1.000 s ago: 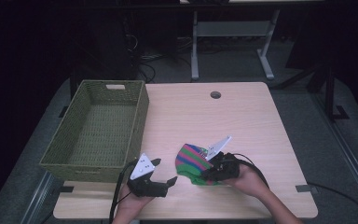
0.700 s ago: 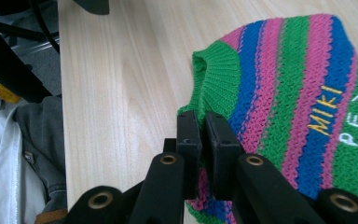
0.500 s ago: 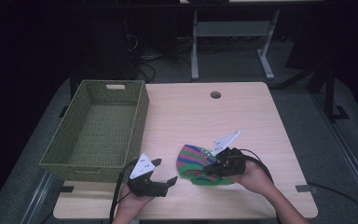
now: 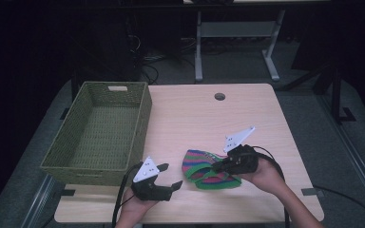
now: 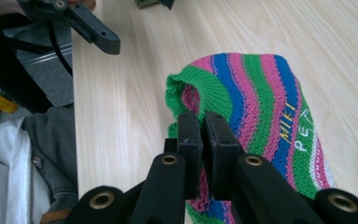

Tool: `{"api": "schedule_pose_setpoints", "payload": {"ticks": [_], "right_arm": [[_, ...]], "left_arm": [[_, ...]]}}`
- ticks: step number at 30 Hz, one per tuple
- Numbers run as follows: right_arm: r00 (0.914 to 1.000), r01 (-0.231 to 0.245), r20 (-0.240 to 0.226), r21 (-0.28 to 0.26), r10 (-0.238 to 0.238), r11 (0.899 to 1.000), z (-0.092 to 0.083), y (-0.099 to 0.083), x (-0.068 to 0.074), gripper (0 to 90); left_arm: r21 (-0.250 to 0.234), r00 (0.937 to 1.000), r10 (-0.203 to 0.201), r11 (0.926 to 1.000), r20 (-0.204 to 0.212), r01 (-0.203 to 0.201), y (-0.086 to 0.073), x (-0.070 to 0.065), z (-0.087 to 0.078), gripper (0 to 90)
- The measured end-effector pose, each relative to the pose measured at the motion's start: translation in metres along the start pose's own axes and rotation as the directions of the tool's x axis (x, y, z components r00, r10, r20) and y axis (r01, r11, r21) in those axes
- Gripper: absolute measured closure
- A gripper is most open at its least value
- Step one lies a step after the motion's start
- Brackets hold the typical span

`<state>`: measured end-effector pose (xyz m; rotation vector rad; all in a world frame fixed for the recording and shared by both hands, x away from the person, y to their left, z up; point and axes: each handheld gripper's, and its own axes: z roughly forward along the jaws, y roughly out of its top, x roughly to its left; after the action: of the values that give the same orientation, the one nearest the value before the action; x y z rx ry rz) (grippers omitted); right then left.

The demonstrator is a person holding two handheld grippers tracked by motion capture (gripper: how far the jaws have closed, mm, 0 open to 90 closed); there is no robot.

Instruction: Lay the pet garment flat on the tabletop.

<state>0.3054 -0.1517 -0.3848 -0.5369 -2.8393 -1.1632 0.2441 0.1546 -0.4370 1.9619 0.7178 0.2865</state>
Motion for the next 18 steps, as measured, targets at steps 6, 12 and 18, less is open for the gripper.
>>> {"api": "schedule_pose_setpoints", "payload": {"ticks": [6, 12, 18], "right_arm": [[1.0000, 0.000, 0.000, -0.022, 0.000, 1.000, -0.008, 0.001, 0.004, 85.2], [1.0000, 0.001, 0.002, -0.035, -0.001, 0.999, -0.012, 0.003, 0.003, 85.2], [1.0000, 0.008, 0.002, -0.057, -0.008, 0.998, -0.019, 0.006, 0.007, 85.1]], "left_arm": [[0.012, 0.9996, 0.023, 0.9997, 0.015, -0.023, 0.000, -0.003, 0.003, 22.9], [0.014, 0.9966, 0.066, 0.9977, 0.049, -0.066, 0.001, -0.008, 0.005, 24.9], [0.021, 0.9959, 0.071, 0.9971, 0.056, -0.073, 0.001, -0.008, 0.008, 25.0]]}}
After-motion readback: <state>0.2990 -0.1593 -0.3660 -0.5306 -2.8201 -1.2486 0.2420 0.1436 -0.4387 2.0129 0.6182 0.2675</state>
